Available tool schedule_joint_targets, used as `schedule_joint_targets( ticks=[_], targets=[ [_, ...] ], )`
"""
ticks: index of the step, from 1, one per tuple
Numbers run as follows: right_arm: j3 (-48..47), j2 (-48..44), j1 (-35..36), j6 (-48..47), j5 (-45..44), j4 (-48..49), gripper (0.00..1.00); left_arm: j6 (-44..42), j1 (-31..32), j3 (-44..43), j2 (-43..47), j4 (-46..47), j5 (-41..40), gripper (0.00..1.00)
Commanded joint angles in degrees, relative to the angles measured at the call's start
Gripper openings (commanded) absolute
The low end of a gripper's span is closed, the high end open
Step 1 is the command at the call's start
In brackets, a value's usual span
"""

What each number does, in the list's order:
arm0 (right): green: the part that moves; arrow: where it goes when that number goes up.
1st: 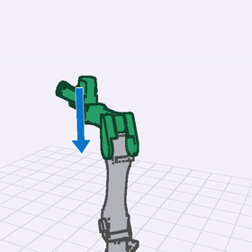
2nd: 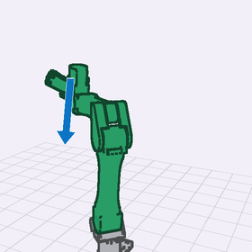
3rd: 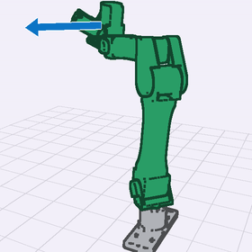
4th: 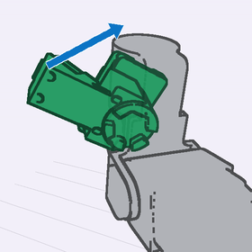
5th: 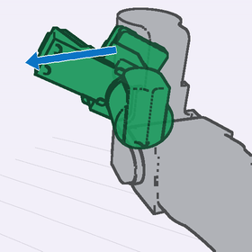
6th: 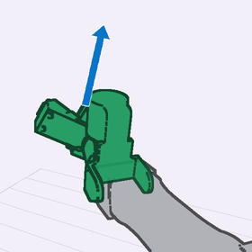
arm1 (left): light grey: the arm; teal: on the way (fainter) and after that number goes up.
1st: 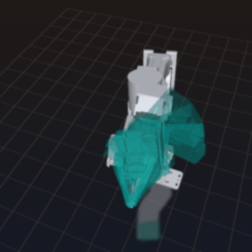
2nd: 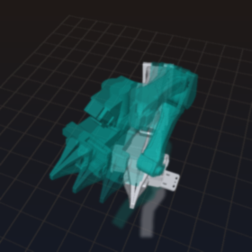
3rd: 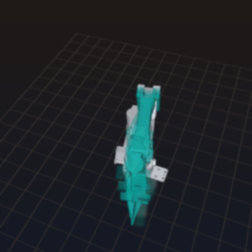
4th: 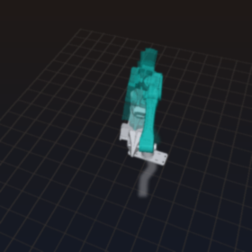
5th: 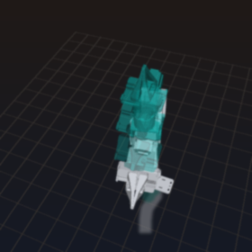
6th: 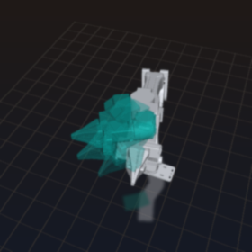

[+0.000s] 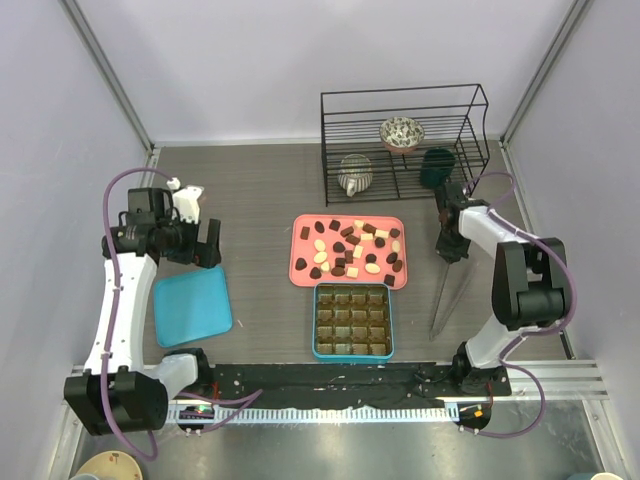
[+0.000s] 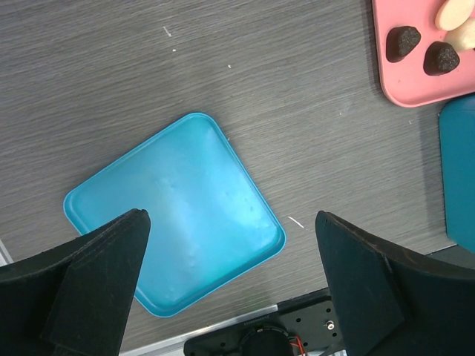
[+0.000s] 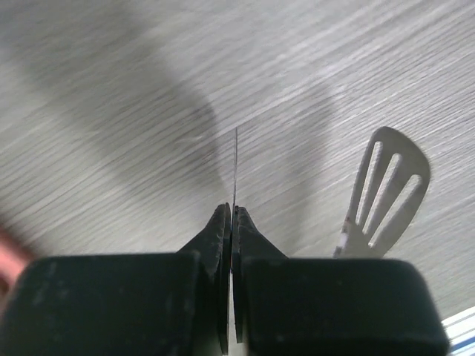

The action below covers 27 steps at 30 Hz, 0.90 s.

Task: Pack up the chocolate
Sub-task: Pick up the clamp from the center of the board, then place the clamp in the packing box.

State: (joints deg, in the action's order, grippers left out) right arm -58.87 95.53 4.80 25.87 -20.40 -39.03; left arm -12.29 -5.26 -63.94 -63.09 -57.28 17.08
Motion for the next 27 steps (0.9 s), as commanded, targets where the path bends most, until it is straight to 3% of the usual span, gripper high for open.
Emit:
schedule_joint_targets(
  ticks=[1,7,10,13,19,27],
  targets=[
    [-5.3,-8.0,4.6,-2.1,2.0,-2.9,0.01,0.1,0.2,0.0,2.0,0.3,-1.3,1.00],
    [-10.0,-16.5,22.9,-11.4,6.0,-8.8,0.01,0.0,0.2,-0.7,2.0,-0.3,-0.8,1.00],
    [-10.5,-20.9,29.8,-14.0,14.5,-9.6,0.01,0.0,0.2,-1.3,1.6,-0.6,-0.3,1.00],
    [-10.6,-23.6,40.2,-15.2,17.1,-8.1,0.01,1.2,0.2,-1.1,1.1,0.1,-1.1,1.00],
    [-13.0,-15.6,54.7,-16.9,11.8,-9.1,0.01,1.5,0.2,-2.2,-1.7,-3.0,1.5,1.00],
    [-12.5,-7.6,60.9,-19.6,12.8,-1.7,0.01,0.2,0.2,-2.3,1.6,-3.7,2.6,1.00]
  ],
)
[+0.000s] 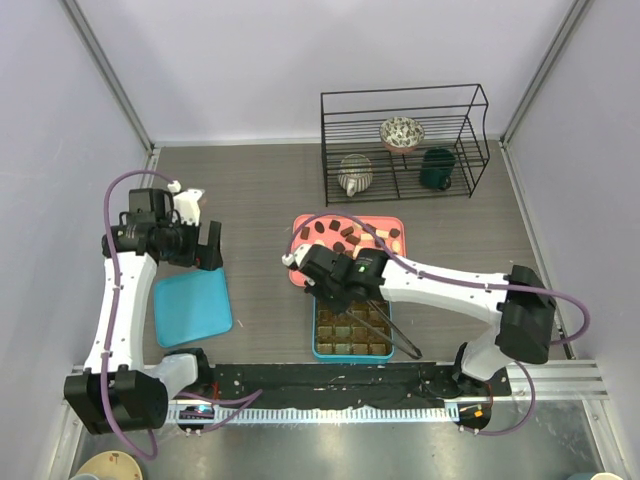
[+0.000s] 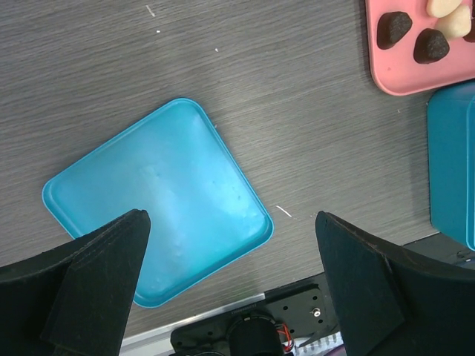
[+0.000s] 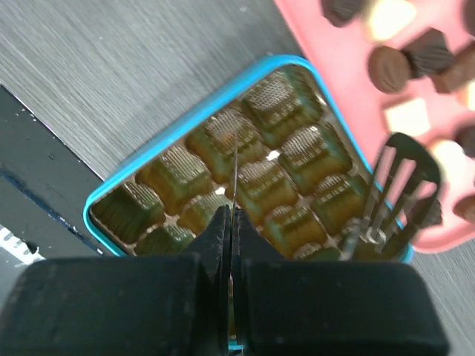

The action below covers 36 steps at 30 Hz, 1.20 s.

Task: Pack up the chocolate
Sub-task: Place the clamp in the packing box.

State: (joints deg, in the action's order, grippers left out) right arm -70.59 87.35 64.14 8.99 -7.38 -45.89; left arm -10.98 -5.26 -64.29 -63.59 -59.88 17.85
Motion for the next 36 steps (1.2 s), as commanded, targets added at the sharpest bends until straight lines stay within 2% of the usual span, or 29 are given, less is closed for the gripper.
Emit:
schedule_joint_targets(
  ticks=[1,6,7,8,10,11,16,22,25,28,29,31,32,36],
  targets=[
    [-0.5,1.1,1.8,-3.1,0.2,6.6,0.01,-1.7,0.2,-1.9,2.1,-1.5,2.0,1.00],
    [-0.7,4.1,3.3,-4.3,1.2,9.0,0.04,-2.6,0.2,-0.7,2.9,-1.6,1.5,1.00],
    [-0.9,4.7,3.6,-4.4,1.2,9.1,0.08,-2.6,0.2,-0.6,3.1,-1.5,1.4,1.00],
    [-1.0,5.3,3.8,-4.6,1.2,9.1,0.18,-2.7,0.2,-0.5,3.1,-1.6,1.7,1.00],
    [-0.9,6.7,4.3,-5.0,1.5,9.7,0.23,-2.5,0.2,-0.5,3.2,-1.5,2.0,1.00],
    [-0.6,7.0,4.5,-5.0,1.7,9.9,0.30,-2.4,0.2,-0.4,3.2,-1.4,2.0,1.00],
    [-0.4,7.9,5.2,-4.6,0.9,10.2,0.43,-1.6,0.2,-0.1,3.1,-0.5,2.5,1.00],
    [-4.0,1.5,5.4,-2.9,-2.4,8.5,0.61,-2.5,0.3,-1.9,1.1,-2.2,12.7,1.00],
    [-7.1,-4.2,5.4,-1.6,-2.1,7.5,0.65,-4.7,1.6,-2.7,0.0,-3.5,16.2,1.00],
    [-7.5,-11.6,5.4,0.1,-5.2,7.0,0.71,-4.3,8.6,-4.4,-0.7,-3.1,12.3,1.00],
    [-7.2,-13.9,5.4,0.6,-6.5,7.0,0.73,-3.8,13.9,-5.2,-0.9,-2.7,10.1,1.00],
    [-5.8,-20.1,4.9,2.8,-11.9,7.6,0.77,-3.0,19.6,-6.0,-2.0,-1.8,4.5,1.00],
    [-5.0,-22.1,4.6,3.7,-14.4,7.8,0.77,-2.8,25.0,-7.2,-2.5,-1.6,2.9,1.00],
    [-0.4,-34.8,2.0,13.6,-28.8,7.7,0.78,-3.2,35.6,-7.9,-5.3,-1.6,-1.8,1.00]
  ],
)
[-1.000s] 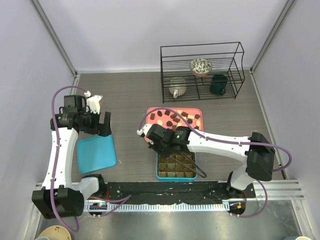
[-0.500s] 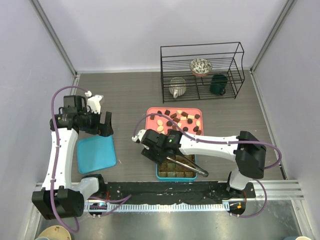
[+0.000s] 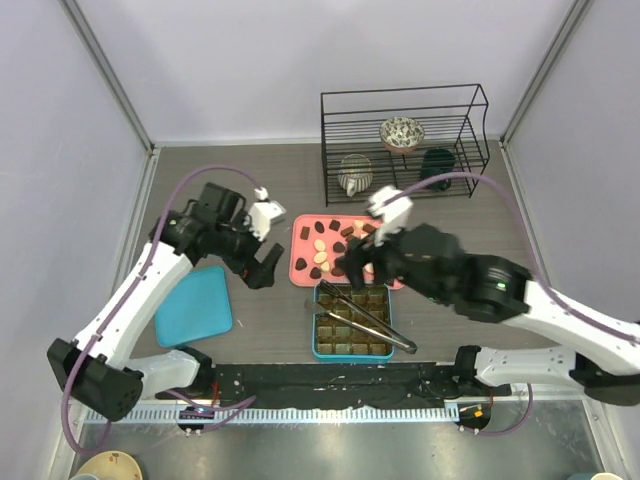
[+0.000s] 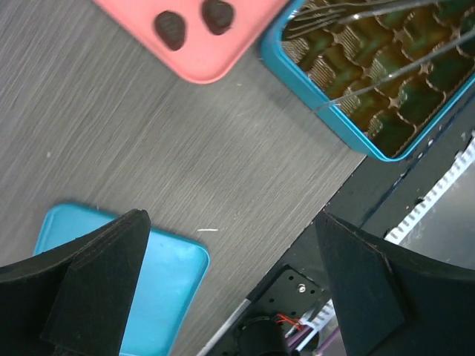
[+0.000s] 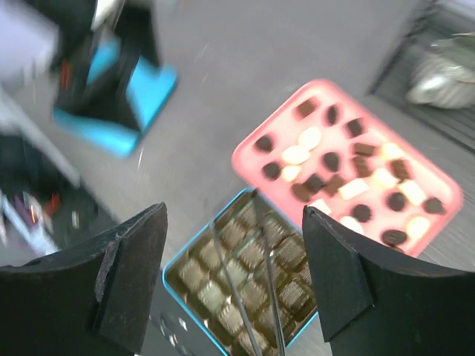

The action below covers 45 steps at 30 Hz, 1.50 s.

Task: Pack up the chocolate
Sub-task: Place the clamp in the packing box, then pick up the clamp from the packing box.

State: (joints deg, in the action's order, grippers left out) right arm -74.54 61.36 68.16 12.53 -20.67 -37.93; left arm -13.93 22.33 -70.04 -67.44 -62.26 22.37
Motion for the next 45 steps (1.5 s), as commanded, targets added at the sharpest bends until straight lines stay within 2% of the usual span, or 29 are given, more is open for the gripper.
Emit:
schedule_joint_targets(
  ticks=[1,4,7,10,12,16,21,25,31,38,39,45],
  targets=[
    [5.5,-10.7,-2.2,12.3,-16.9,-0.4,0.78,-1.6,10.3,-1.7,-1.2,1.3,-8.6,1.00],
    [8.4,-15.8,-2.7,21.6,-21.2,-3.4,0.78,-7.0,21.8,0.0,0.7,-0.1,-11.3,1.00],
    [9.7,-15.5,-2.8,30.1,-23.1,-9.8,0.78,-10.9,28.8,1.7,3.2,-0.1,-13.6,1.00],
    [12.0,-14.5,-2.8,35.8,-24.7,-14.2,0.77,-18.7,33.6,3.2,3.8,2.1,-17.9,1.00],
    [13.5,-15.5,-2.8,39.8,-24.9,-14.5,0.75,-21.8,34.6,2.8,1.1,2.8,-16.8,1.00],
    [16.2,-17.9,-2.8,42.6,-25.0,-14.7,0.67,-22.2,36.4,1.7,-5.0,6.8,-15.9,1.00],
    [14.8,-20.1,-2.8,44.2,-27.0,-18.7,0.65,-25.2,39.7,5.3,-8.5,12.5,-18.8,0.99],
    [14.4,-21.9,-2.8,45.1,-27.0,-20.4,0.65,-25.2,40.4,4.3,-11.8,15.7,-18.9,0.98],
    [14.5,-23.4,-2.8,45.7,-26.6,-22.4,0.64,-28.8,40.6,-0.2,-17.9,13.5,-17.2,0.94],
    [12.2,-24.5,-2.8,45.5,-26.4,-25.5,0.61,-27.9,40.8,-2.8,-24.0,10.4,-15.3,0.82],
    [11.6,-24.6,-2.8,45.5,-26.5,-26.0,0.61,-27.4,40.9,-3.3,-24.8,9.7,-15.2,0.77],
    [10.8,-24.6,-2.8,44.9,-27.2,-27.1,0.61,-26.2,40.9,-2.8,-26.1,9.3,-15.1,0.62]
  ],
)
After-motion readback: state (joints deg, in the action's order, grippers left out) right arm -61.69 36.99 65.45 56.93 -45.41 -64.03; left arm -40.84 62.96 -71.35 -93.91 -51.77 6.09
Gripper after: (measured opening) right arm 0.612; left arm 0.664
